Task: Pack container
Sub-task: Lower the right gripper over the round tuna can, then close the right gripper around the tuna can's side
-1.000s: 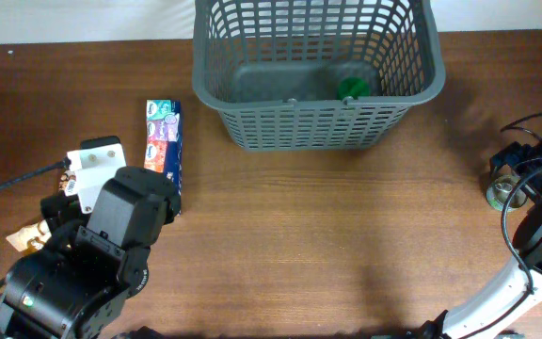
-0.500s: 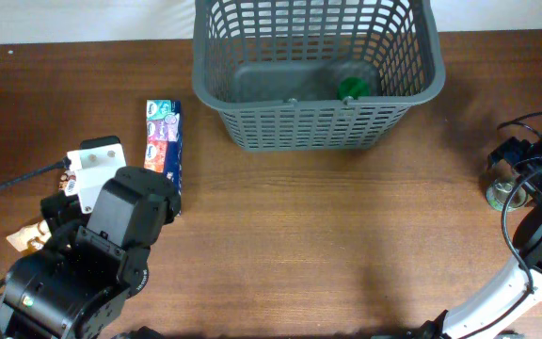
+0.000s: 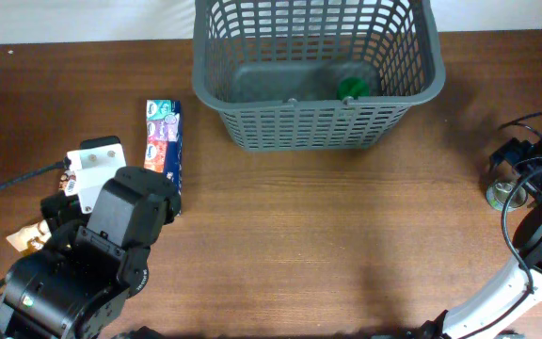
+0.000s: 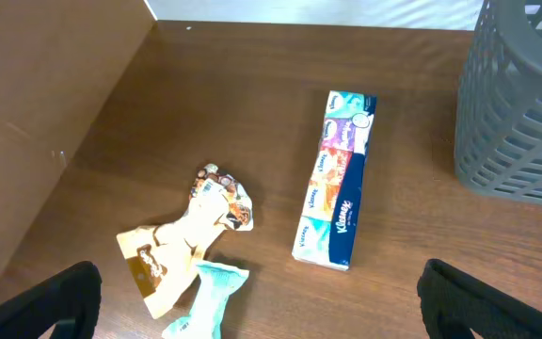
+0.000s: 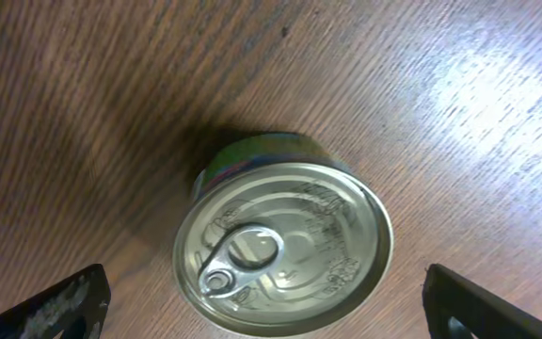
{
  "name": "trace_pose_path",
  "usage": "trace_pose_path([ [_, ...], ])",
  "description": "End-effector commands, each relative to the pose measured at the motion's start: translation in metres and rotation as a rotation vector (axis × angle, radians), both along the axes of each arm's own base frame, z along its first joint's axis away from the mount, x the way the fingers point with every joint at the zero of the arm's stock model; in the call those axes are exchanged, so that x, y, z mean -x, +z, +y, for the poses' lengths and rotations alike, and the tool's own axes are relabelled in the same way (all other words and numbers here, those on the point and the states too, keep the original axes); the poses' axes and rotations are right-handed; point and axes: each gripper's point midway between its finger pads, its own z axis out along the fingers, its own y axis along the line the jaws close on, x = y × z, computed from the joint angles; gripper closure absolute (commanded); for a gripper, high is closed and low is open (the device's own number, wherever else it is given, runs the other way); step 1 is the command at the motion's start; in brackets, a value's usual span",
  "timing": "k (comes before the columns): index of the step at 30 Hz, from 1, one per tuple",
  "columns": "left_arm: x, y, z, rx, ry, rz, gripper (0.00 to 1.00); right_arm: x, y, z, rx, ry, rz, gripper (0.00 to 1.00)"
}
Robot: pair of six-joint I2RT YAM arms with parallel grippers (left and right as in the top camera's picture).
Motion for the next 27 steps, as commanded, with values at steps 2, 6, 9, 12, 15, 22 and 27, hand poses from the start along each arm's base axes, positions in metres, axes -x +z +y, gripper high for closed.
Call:
trace_pose_path([
  [2,0.000,0.002,0.000,0.008,-0.003,-0.002,0.01,0.006,-0.008,-0.005,0.016,-0.013,0.037,0.01],
  [6,0.000,0.002,0.000,0.008,-0.004,-0.001,0.00,0.006,-0.008,-0.005,0.016,-0.011,0.037,0.01],
  [9,0.000,0.002,0.000,0.008,-0.003,-0.002,0.00,0.006,-0.009,-0.005,0.016,-0.010,0.036,0.01],
  [12,0.000,0.002,0.000,0.008,-0.004,-0.001,0.00,0.002,-0.009,-0.004,0.006,0.015,0.020,0.01],
  [15,0.000,0.002,0.000,0.008,-0.003,-0.002,0.00,0.001,-0.009,-0.004,0.006,0.015,0.015,0.01],
  [22,0.000,0.002,0.000,0.008,-0.003,-0.002,0.00,0.004,-0.017,-0.002,0.001,0.015,0.018,0.01],
  [27,0.000,0.002,0.000,0.008,-0.004,-0.001,0.00,0.006,-0.024,0.003,-0.018,0.014,0.016,0.01],
])
